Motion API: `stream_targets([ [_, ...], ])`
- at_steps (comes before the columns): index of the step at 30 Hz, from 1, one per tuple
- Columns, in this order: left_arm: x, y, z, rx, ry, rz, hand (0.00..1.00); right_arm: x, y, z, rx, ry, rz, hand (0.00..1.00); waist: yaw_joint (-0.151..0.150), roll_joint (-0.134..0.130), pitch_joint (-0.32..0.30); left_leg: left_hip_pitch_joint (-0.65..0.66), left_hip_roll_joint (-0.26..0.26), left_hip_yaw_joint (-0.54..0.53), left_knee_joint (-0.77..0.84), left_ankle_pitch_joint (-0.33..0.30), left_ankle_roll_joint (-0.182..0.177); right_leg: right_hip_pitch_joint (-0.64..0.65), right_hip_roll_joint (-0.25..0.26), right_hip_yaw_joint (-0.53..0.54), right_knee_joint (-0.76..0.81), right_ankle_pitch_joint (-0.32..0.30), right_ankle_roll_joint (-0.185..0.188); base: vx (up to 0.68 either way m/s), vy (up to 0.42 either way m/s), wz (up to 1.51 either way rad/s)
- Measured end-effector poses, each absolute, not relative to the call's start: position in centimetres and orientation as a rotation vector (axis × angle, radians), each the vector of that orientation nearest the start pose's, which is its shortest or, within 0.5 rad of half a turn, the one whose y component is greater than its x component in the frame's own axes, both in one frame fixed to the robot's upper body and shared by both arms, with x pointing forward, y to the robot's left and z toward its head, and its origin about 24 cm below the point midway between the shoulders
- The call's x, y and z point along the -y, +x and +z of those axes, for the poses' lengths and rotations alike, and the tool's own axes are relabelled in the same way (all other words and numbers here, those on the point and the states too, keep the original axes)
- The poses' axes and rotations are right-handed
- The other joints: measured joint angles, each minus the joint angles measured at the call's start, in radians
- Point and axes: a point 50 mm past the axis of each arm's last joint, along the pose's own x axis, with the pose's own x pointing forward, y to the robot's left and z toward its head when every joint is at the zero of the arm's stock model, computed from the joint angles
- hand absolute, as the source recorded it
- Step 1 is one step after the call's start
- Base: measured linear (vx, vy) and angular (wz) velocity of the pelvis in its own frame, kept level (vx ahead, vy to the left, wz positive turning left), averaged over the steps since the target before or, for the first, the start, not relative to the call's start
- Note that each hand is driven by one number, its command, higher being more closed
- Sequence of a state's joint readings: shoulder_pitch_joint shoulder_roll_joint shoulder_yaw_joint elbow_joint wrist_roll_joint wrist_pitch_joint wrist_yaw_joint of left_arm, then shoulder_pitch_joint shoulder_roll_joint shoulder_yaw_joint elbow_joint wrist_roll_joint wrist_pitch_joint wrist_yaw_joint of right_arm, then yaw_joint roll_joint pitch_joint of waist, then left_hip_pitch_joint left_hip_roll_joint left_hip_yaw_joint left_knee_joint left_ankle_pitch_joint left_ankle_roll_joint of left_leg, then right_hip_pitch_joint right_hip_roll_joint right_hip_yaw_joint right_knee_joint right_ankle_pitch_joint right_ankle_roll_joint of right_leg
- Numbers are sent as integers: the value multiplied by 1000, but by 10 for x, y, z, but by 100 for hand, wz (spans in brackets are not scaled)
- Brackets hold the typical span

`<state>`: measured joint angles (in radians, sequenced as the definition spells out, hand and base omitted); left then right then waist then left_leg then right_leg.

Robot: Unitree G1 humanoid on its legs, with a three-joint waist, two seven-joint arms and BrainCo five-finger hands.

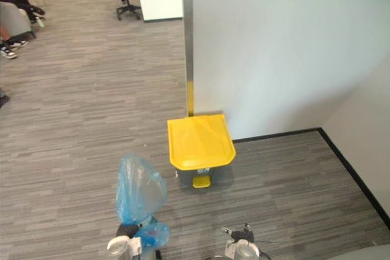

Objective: Gather rubbish on tea table into small bin, then transfer packed bag to large trash can.

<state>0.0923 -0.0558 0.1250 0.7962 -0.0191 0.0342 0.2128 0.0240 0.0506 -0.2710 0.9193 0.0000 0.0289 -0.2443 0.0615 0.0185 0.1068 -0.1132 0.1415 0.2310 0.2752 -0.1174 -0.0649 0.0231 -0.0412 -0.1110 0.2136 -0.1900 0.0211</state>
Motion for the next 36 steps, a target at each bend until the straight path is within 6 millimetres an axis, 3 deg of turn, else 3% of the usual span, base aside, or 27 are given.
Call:
stream_targets([
  [2, -164, 137, -139, -927, -15, 318, 100, 176, 129, -148, -1004, 67, -453, 0, -3, -27, -3, 47, -34, 39, -57, 0, 7, 14, -37, 16, -11, 3, 13, 213, 150, -26],
  [4, -162, 137, -139, -931, -7, 305, 100, 177, 127, -149, -1006, 67, -455, 0, -1, -35, -8, 77, -55, 58, -86, -9, 21, 11, -58, 20, 14, 2, 29, 174, 183, -28],
  [7, -159, 137, -139, -931, 12, 280, 100, 177, 128, -148, -996, 66, -455, 0, -3, -30, -4, 145, -74, 76, -139, -32, 37, -117, -85, 40, 320, 4, 64, 105, 138, -20],
  [8, -161, 136, -140, -933, 27, 269, 100, 178, 131, -146, -981, 65, -456, 0, -6, -28, 2, 170, -79, 75, -135, -43, 44, -190, -104, 41, 486, 35, 90, 130, 83, 14],
  [10, -163, 134, -141, -942, 39, 267, 100, 179, 129, -146, -982, 64, -460, 0, -10, -31, 2, 213, -81, 63, -136, -61, 49, -224, -117, 31, 588, 1, 69, 169, 38, 25],
  [11, -164, 134, -141, -945, 41, 268, 100, 179, 129, -146, -984, 64, -459, 0, -9, -35, -1, 233, -81, 57, -147, -66, 47, -235, -115, 15, 577, -38, 61, 165, -28, 30],
  [13, -163, 133, -142, -948, 40, 268, 100, 179, 130, -146, -980, 65, -459, 0, -16, -34, -1, 261, -77, 34, -163, -68, 44, -250, -101, -9, 477, -54, 49, 217, -94, 36],
  [15, -164, 133, -142, -949, 40, 271, 100, 179, 131, -146, -980, 66, -457, 0, -21, -34, -1, 261, -65, 10, -159, -80, 23, -252, -69, -15, 315, -30, 32, 242, -160, 38],
  [16, -166, 131, -143, -960, 45, 273, 100, 177, 125, -149, -1004, 69, -458, 0, -23, -63, -2, 259, -81, -18, -148, -96, -5, -232, -53, 7, 178, 54, -3, 227, -161, 33],
  [17, -162, 133, -144, -969, 24, 275, 100, 185, 126, -149, -1006, 58, -477, 0, -25, -26, 0, 266, -54, -52, -149, -100, -10, -202, -29, -9, 170, 52, -11, 277, -200, 28],
  [19, -155, 135, -144, -966, 6, 270, 100, 190, 127, -148, -1000, 55, -495, 0, -22, 0, 3, 271, -28, -71, -152, -108, -22, -195, -7, -31, 160, 32, -25, 226, -157, 12],
  [21, -156, 135, -144, -966, 7, 271, 100, 191, 127, -148, -998, 57, -500, 0, -26, 9, -1, 271, -10, -85, -147, -105, -26, -175, 6, -52, 155, 18, -34, 214, -161, 23],
  [26, -152, 138, -142, -948, 19, 242, 100, 188, 118, -151, -1024, 63, -502, 0, -13, -17, 8, 160, 41, -81, 194, -117, -36, -25, 9, -100, 35, 19, -42, 130, -73, 30],
  [29, -155, 135, -143, -955, 7, 249, 100, 188, 118, -151, -1027, 67, -504, 0, -9, -9, 1, 143, 41, -23, 130, -168, 11, -23, 3, -66, 2, 39, -28, 83, 100, -25],
  [30, -156, 133, -143, -960, 1, 260, 100, 190, 118, -151, -1028, 68, -513, 0, -9, 2, -5, 148, 31, -22, 30, -129, 15, -26, 3, -59, -4, 49, -14, 103, 175, -43],
  [31, -155, 131, -145, -978, 4, 263, 100, 192, 120, -150, -1028, 55, -523, 0, -5, 9, -11, 169, 21, -23, -21, -120, -18, -30, 8, -33, -13, 55, -2, 92, 164, -42],
  [36, -159, 131, -146, -986, 42, 256, 100, 183, 120, -151, -1035, 80, -505, 0, -7, -14, -25, 193, -38, 30, -63, -117, -19, -23, -30, 33, -107, 115, 43, 58, 198, -35],
])
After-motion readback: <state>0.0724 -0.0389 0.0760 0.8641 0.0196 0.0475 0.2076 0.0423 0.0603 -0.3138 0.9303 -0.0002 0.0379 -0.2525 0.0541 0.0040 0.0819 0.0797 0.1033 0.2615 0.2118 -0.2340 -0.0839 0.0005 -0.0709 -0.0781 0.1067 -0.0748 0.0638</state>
